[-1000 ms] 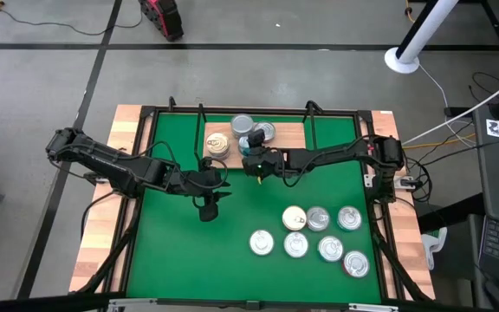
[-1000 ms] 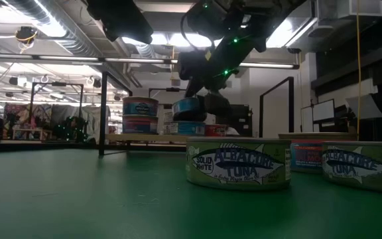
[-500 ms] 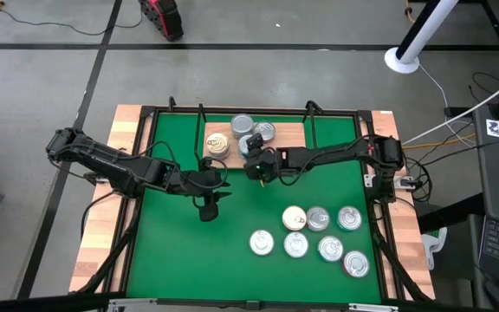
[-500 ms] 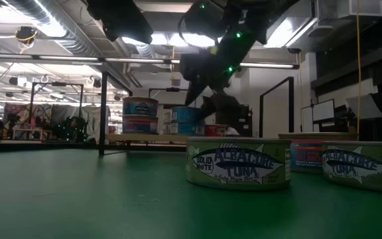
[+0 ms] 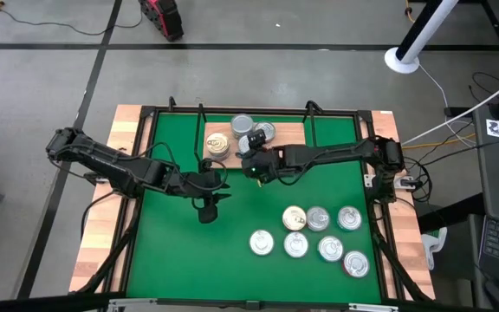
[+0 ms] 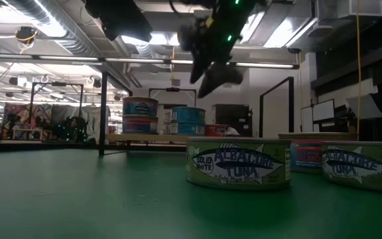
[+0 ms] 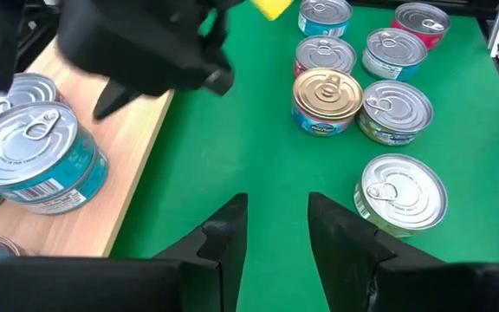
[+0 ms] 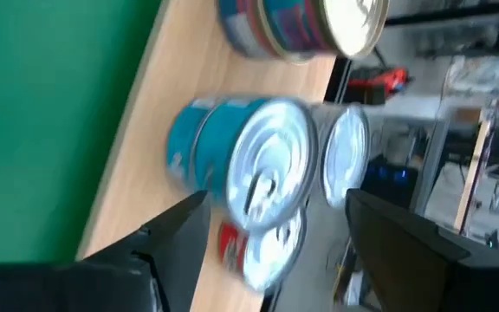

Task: Stack canned seafood by type on shelf
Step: Put the green tuna can on the shelf

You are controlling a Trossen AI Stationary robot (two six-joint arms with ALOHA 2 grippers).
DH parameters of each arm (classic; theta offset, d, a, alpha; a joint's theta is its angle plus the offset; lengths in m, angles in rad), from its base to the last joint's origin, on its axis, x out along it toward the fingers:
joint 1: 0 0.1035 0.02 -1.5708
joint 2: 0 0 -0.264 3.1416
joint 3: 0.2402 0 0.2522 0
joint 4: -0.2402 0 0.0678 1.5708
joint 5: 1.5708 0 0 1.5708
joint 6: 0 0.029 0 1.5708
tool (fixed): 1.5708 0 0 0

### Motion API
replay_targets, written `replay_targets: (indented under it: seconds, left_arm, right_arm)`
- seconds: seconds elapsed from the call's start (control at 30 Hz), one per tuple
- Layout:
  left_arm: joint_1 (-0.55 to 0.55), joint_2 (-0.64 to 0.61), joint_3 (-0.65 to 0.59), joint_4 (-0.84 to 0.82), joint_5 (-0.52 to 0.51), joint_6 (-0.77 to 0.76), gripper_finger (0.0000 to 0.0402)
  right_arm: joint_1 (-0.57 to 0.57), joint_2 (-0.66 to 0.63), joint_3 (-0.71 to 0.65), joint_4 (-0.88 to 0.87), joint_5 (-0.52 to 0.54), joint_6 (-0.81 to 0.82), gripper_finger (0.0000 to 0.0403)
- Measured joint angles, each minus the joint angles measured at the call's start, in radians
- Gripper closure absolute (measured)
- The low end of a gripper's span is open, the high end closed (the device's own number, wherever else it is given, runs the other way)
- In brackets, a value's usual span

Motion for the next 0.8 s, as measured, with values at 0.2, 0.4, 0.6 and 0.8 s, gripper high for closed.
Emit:
replay_targets:
  seconds: [0.2, 0.4, 0.6, 0.8]
  left_arm:
    - [0.000, 0.020, 0.000, 0.005, 0.006, -0.045, 0.0283]
    - [-0.024, 0.095, 0.000, 0.142, 0.065, 0.027, 0.0283]
    - [-0.094, 0.227, 0.000, 0.390, 0.122, 0.218, 0.0283]
    - [-0.182, 0.366, 0.000, 0.618, 0.136, 0.371, 0.0283]
  right_arm:
    - [0.094, 0.000, 0.137, -0.331, 0.033, 0.213, 0.0134]
    - [0.211, -0.028, 0.173, -0.537, 0.016, 0.436, 0.0134]
    - [0.340, -0.052, 0.173, -0.662, 0.016, 0.691, 0.0134]
    - [0.445, -0.051, 0.144, -0.632, -0.041, 0.834, 0.0134]
